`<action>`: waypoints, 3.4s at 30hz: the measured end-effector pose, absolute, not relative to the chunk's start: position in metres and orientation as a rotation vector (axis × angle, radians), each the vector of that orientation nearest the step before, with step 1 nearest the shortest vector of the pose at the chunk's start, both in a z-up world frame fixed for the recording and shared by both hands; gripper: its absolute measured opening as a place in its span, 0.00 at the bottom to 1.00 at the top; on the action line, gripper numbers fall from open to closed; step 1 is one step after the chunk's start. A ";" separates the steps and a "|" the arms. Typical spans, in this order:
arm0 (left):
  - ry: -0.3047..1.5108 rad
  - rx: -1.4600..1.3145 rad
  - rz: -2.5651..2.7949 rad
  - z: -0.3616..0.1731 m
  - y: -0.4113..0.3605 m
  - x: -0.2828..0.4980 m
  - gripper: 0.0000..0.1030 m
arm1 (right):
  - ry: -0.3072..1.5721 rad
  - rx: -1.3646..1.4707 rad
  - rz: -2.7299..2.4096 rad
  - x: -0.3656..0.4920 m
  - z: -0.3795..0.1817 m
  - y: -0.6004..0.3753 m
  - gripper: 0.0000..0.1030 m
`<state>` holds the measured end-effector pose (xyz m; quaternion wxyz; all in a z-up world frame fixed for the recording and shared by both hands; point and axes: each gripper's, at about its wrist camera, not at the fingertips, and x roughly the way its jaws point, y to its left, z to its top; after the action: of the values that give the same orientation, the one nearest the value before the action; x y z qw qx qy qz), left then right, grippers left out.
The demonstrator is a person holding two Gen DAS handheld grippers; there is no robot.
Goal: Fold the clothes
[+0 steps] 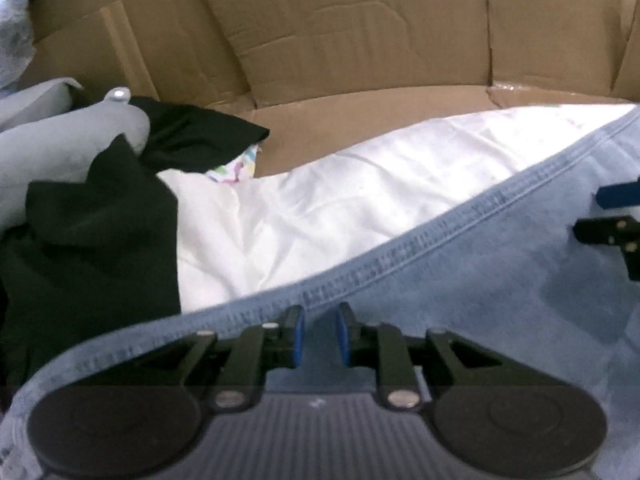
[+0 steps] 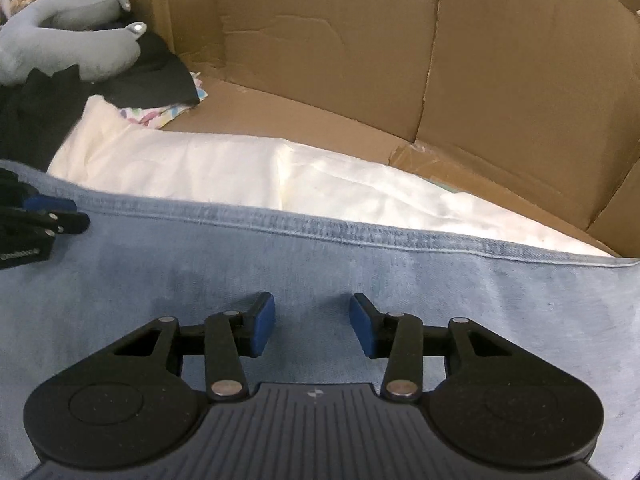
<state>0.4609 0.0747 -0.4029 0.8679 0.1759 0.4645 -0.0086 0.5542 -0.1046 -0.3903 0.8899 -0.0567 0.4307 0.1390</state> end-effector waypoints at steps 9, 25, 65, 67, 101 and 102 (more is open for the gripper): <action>0.961 0.344 0.000 -0.410 0.079 0.488 0.20 | 0.862 -0.137 0.281 0.582 -0.395 -0.086 0.50; 0.977 0.276 0.041 -0.323 0.132 0.451 0.36 | 0.942 0.049 0.287 0.576 -0.321 -0.108 0.52; 0.940 -0.067 0.298 -0.039 0.283 0.125 0.57 | 0.815 0.080 0.305 0.323 0.054 -0.159 0.61; 0.942 -0.089 0.306 -0.030 0.284 0.108 0.59 | 0.803 0.087 0.341 0.305 0.058 -0.162 0.61; 1.130 -0.223 0.374 -0.134 0.267 0.036 0.67 | 0.870 0.233 0.216 0.175 -0.054 -0.211 0.62; 1.141 -0.224 0.370 -0.142 0.266 0.037 0.67 | 0.883 0.231 0.209 0.175 -0.062 -0.210 0.62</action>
<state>0.0369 0.2658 -0.1418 0.8195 -0.1052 0.5360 0.1735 0.1746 -0.2100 -0.0620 0.8924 0.1112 0.4256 0.1005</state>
